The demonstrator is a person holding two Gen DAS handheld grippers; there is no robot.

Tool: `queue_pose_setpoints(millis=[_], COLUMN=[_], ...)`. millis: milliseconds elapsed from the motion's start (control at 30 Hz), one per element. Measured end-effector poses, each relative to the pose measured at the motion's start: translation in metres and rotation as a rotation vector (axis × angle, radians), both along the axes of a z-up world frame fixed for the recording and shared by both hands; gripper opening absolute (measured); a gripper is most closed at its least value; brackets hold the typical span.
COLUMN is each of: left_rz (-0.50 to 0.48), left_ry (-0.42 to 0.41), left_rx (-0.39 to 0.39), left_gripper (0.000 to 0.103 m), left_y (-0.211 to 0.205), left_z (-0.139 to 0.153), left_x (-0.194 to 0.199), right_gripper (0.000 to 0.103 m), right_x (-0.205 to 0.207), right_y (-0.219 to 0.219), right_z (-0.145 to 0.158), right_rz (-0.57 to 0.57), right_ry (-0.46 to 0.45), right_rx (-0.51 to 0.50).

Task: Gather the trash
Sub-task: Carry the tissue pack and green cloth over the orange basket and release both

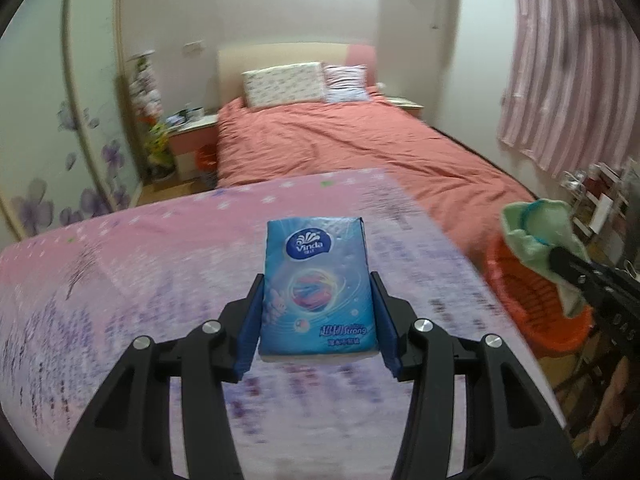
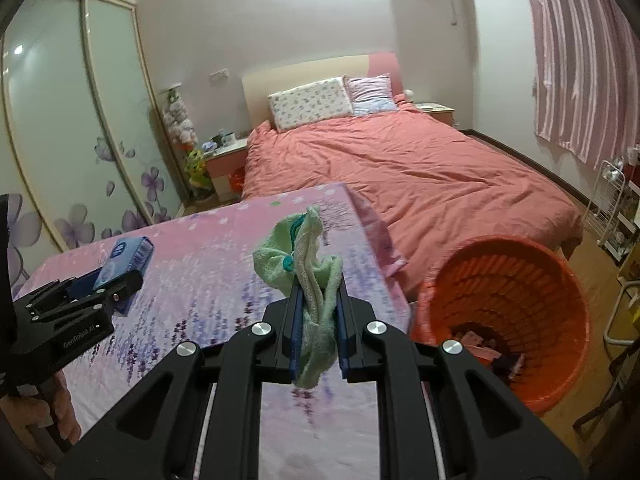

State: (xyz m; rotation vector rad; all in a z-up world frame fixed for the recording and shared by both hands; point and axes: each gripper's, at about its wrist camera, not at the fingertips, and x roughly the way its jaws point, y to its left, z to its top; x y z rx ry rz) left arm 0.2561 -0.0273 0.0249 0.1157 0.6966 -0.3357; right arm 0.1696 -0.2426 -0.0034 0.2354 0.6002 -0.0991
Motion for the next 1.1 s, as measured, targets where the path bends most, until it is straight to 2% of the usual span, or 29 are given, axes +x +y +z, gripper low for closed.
queue_pose_setpoints(millis=[333, 467, 700, 800, 867, 900, 967, 1033, 1100], left_rz=[-0.2, -0.283, -0.392, -0.395, -0.386, -0.38, -0.361, -0.338, -0.32], left_ry=[-0.011, 0.015, 0.063, 0.105, 0.112, 0.114, 0.115, 0.11, 0.097], left_rx=[-0.037, -0.06, -0.042, -0.016, 0.008, 0.019, 0.026, 0.03, 0.035], left_gripper=[0.049, 0.049, 0.052, 0.06, 0.067, 0.067, 0.071, 0.074, 0.078], left_y=[-0.11, -0.156, -0.235, -0.261, -0.27, -0.272, -0.265, -0.254, -0.24], left_z=[0.011, 0.004, -0.023, -0.045, -0.053, -0.057, -0.064, -0.064, -0.061], left_x=[-0.028, -0.035, -0.04, -0.03, -0.023, -0.021, -0.018, -0.016, -0.017], right_gripper=[0.014, 0.014, 0.016, 0.03, 0.043, 0.046, 0.061, 0.071, 0.084], right_x=[-0.025, -0.03, -0.015, -0.001, 0.001, 0.0, -0.007, -0.017, -0.025], right_y=[-0.067, -0.1, -0.157, -0.175, -0.182, -0.184, -0.185, -0.186, -0.182], right_z=[0.003, -0.001, -0.025, -0.04, -0.048, -0.05, -0.054, -0.055, -0.053], right_rz=[-0.116, -0.185, -0.28, -0.303, -0.321, -0.328, -0.339, -0.364, -0.403], right_ry=[-0.029, -0.028, 0.012, 0.044, 0.056, 0.059, 0.055, 0.05, 0.06], right_rx=[0.025, 0.048, 0.153, 0.203, 0.206, 0.198, 0.185, 0.165, 0.105])
